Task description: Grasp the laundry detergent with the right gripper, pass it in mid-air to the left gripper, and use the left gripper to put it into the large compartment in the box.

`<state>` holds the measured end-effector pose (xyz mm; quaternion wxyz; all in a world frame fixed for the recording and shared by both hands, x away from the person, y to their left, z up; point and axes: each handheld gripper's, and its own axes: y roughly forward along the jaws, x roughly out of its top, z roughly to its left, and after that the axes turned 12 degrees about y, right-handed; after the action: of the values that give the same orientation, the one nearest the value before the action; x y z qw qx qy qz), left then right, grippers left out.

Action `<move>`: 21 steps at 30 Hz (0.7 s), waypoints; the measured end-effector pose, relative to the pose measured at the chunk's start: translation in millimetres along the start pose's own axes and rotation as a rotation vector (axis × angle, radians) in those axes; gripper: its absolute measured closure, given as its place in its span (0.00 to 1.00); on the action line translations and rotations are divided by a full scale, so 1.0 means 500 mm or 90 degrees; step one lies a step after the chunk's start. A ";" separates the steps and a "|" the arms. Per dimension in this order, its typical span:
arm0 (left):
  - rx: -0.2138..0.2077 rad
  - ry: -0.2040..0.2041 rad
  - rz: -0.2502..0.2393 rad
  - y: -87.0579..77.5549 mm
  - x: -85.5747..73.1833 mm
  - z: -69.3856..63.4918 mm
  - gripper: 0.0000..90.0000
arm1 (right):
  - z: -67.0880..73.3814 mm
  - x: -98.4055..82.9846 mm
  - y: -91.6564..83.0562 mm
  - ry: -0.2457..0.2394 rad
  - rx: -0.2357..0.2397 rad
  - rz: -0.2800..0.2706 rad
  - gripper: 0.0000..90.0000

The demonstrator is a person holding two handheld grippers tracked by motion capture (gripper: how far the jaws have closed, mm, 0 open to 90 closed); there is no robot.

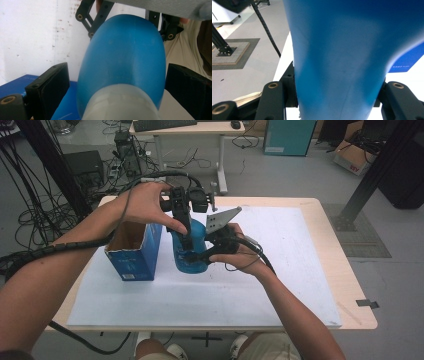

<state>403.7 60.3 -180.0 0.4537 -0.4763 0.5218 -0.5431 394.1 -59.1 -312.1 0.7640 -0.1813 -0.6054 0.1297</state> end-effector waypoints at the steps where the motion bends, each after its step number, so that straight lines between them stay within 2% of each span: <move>1: -0.004 -0.002 0.002 -0.001 0.001 0.000 0.08 | 0.000 0.000 0.000 0.000 0.001 0.001 0.49; 7: 0.003 0.000 0.008 0.003 0.001 0.001 0.11 | 0.000 0.000 -0.002 0.002 0.001 -0.002 0.49; 8: -0.003 0.000 0.008 0.003 0.001 0.002 0.12 | 0.000 0.000 -0.002 0.002 0.001 -0.002 0.49; 9: 0.003 -0.002 0.007 0.004 0.001 0.000 0.14 | 0.000 0.000 -0.002 0.002 0.001 -0.002 0.49; 19: 0.001 0.000 0.006 0.005 0.001 0.001 0.26 | 0.000 0.000 -0.002 -0.008 -0.001 0.001 0.49; 21: -0.003 0.001 0.008 0.004 0.001 0.001 0.27 | 0.003 0.000 -0.002 0.000 0.002 0.001 0.49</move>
<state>403.9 59.6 -182.1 0.4555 -0.4737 0.5261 -0.5398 392.7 -59.8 -311.2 0.7640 -0.1805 -0.6053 0.1314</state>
